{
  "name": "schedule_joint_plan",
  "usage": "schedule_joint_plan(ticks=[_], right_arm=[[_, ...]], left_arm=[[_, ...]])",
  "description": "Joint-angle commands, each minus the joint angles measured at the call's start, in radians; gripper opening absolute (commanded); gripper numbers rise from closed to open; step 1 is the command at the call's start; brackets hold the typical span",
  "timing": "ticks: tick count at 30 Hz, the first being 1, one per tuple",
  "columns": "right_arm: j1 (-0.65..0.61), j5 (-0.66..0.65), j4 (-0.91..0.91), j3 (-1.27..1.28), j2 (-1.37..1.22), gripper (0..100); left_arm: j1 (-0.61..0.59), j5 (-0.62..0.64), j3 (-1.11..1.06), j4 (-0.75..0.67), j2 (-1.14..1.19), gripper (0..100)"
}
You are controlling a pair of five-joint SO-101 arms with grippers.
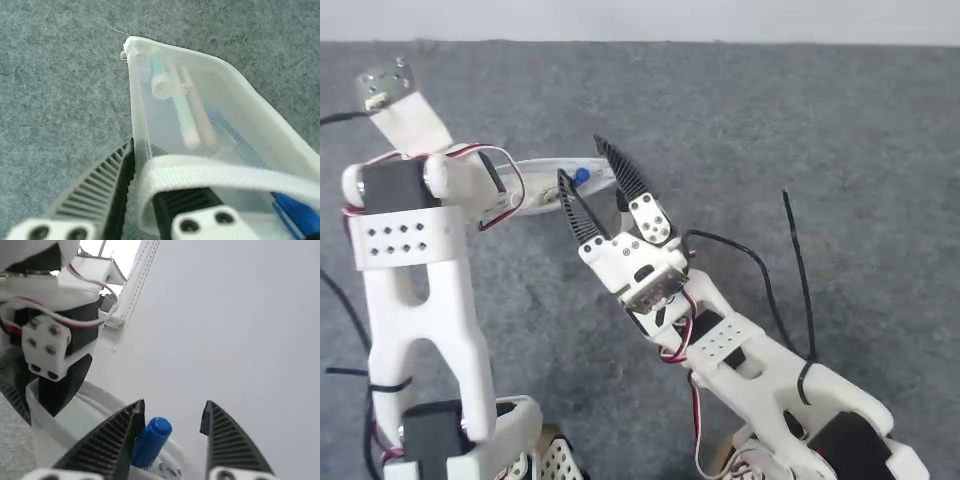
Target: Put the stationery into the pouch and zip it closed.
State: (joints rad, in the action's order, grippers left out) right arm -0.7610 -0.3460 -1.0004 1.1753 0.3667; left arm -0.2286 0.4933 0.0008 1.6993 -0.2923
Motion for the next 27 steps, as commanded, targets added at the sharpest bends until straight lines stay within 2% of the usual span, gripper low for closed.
schedule_joint_plan(ticks=[1,7,12,15,20,27], right_arm=[[-0.015,-0.009,-0.022,0.003,0.016,14.7],[-0.019,-0.009,-0.024,0.008,0.025,14.4],[-0.071,-0.009,-0.001,0.094,0.202,14.3],[-0.074,0.005,0.147,0.106,0.334,14.3],[-0.025,0.213,0.378,0.104,0.556,14.6],[-0.001,0.351,0.814,0.072,0.8,14.8]], left_arm=[[-0.006,-0.009,0.007,-0.031,-0.002,1],[-0.006,-0.009,0.007,-0.029,-0.002,1],[-0.006,-0.009,0.005,-0.029,-0.002,1],[-0.006,-0.009,0.005,-0.029,-0.002,1],[-0.006,-0.009,-0.015,-0.032,-0.002,1],[-0.006,-0.009,-0.015,-0.032,-0.002,1]])
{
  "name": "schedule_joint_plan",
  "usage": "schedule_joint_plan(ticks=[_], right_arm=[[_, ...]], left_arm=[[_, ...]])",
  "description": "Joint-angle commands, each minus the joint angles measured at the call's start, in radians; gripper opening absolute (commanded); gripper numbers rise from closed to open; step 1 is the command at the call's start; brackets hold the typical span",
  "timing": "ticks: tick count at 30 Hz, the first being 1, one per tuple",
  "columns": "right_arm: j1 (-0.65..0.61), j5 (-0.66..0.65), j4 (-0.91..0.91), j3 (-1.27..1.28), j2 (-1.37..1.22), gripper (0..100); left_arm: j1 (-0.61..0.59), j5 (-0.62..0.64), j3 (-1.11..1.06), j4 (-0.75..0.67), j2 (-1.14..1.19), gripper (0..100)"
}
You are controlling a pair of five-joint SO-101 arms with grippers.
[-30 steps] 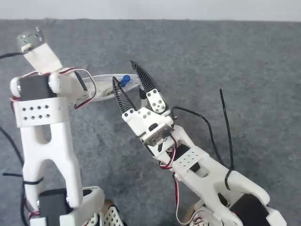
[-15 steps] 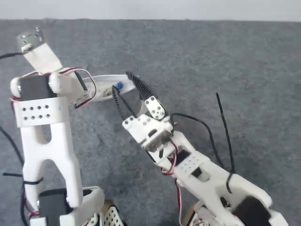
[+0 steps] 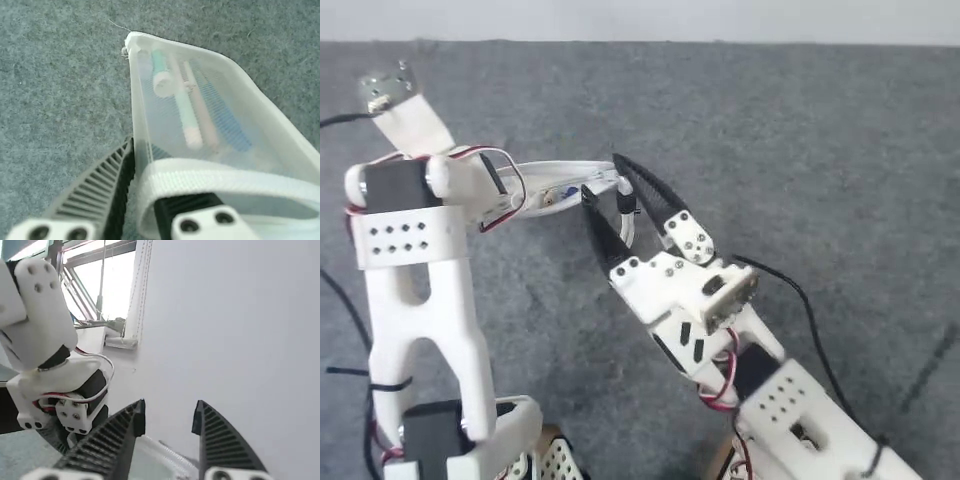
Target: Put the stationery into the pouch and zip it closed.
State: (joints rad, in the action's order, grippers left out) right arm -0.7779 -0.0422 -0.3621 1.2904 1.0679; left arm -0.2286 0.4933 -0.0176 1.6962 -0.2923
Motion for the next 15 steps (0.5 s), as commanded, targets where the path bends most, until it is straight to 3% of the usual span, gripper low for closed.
schedule_joint_plan(ticks=[1,5,15], right_arm=[[0.018,0.058,0.24,-0.058,0.12,14.8],[0.018,0.063,0.394,-0.089,0.15,14.7],[0.042,0.063,0.398,-0.037,0.019,14.8]], left_arm=[[-0.006,-0.009,0.004,-0.029,-0.002,1],[-0.006,-0.009,0.002,-0.029,-0.002,1],[-0.006,-0.011,-0.013,-0.029,-0.002,1]])
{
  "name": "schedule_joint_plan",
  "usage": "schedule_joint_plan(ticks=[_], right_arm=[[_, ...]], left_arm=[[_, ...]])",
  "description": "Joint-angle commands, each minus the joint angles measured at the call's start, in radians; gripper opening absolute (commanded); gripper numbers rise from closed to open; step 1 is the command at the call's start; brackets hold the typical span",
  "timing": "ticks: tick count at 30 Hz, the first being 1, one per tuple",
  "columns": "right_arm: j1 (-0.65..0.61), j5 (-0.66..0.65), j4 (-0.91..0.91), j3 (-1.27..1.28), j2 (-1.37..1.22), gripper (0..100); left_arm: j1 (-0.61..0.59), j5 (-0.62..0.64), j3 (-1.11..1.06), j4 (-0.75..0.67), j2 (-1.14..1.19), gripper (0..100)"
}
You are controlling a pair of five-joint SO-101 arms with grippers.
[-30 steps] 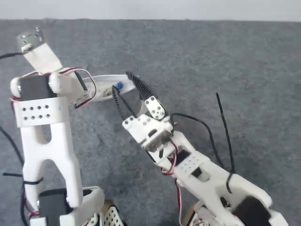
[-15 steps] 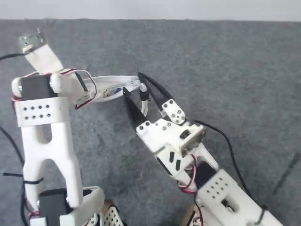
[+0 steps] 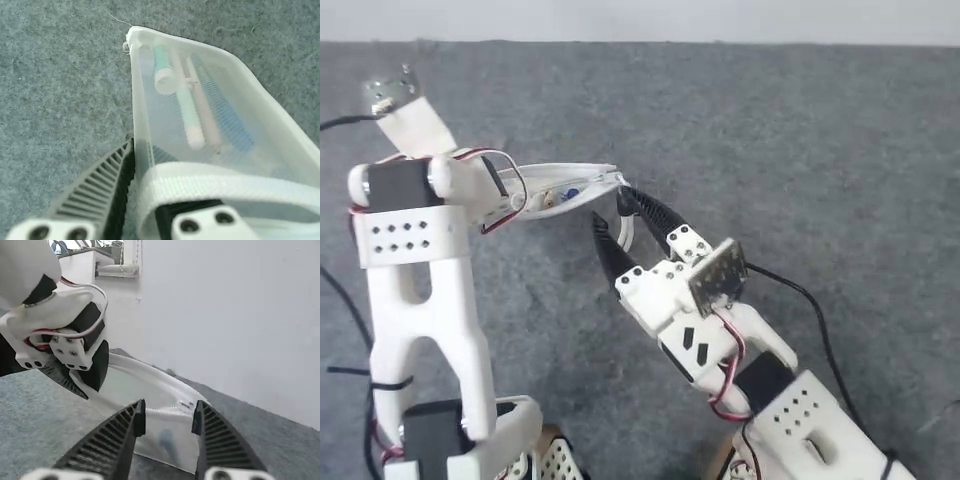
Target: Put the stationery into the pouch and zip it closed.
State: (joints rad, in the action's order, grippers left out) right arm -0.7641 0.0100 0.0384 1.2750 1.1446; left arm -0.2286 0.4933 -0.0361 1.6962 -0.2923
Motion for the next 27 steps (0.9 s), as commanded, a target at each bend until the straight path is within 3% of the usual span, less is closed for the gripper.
schedule_joint_plan(ticks=[1,11,17,27], right_arm=[[0.042,0.011,-0.004,-0.028,-0.085,14.8],[0.131,0.005,-0.257,-0.048,-0.414,14.9],[0.133,0.009,-0.283,-0.118,-0.561,14.9],[0.153,0.003,-0.409,-0.087,-0.561,14.5]], left_arm=[[-0.006,-0.011,0.005,-0.029,-0.002,1],[-0.008,-0.011,0.004,-0.029,-0.002,1],[-0.008,-0.011,0.004,-0.029,-0.002,1],[-0.008,-0.011,-0.004,-0.029,-0.002,1]])
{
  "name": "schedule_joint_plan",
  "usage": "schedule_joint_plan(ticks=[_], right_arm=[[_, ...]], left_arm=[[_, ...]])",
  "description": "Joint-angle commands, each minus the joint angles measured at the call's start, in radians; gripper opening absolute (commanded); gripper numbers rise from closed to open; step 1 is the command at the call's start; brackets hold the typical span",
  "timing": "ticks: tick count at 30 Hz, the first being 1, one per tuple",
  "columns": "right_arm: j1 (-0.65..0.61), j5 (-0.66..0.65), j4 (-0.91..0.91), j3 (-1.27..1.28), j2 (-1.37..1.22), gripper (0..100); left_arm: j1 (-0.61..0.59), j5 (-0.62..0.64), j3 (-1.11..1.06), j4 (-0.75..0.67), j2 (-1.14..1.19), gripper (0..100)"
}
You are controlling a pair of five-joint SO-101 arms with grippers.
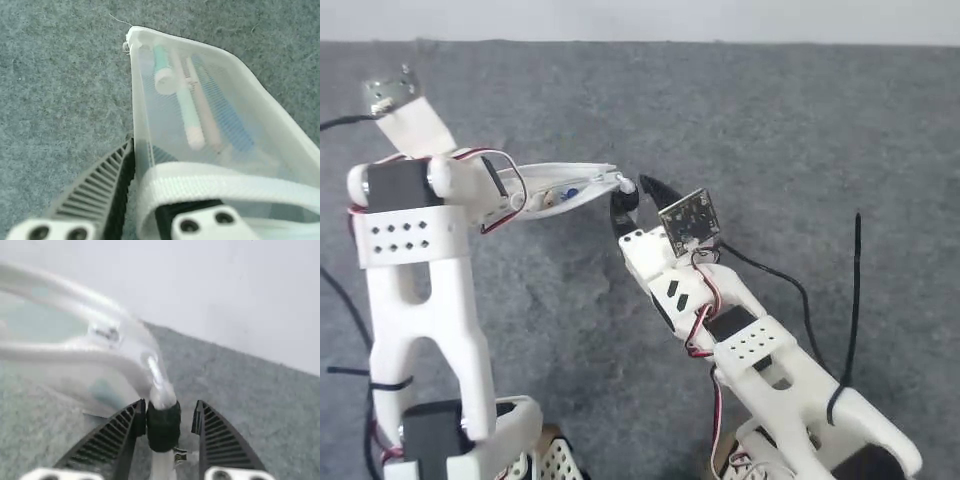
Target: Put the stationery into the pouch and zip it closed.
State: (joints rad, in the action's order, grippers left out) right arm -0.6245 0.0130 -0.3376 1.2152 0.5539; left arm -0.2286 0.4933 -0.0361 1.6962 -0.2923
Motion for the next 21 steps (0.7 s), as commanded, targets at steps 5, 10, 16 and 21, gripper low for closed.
schedule_joint_plan(ticks=[5,10,16,21], right_arm=[[0.013,0.0,-0.035,-0.028,0.03,14.4],[0.013,0.0,-0.033,-0.028,0.03,14.4],[0.013,0.0,-0.033,-0.023,0.03,14.2],[0.015,-0.003,-0.033,-0.021,0.042,0.0]], left_arm=[[-0.008,-0.011,-0.004,-0.029,-0.002,1],[-0.008,-0.011,-0.005,-0.029,-0.002,1],[-0.008,-0.011,-0.005,-0.029,-0.002,1],[-0.008,-0.011,-0.005,-0.029,-0.002,1]])
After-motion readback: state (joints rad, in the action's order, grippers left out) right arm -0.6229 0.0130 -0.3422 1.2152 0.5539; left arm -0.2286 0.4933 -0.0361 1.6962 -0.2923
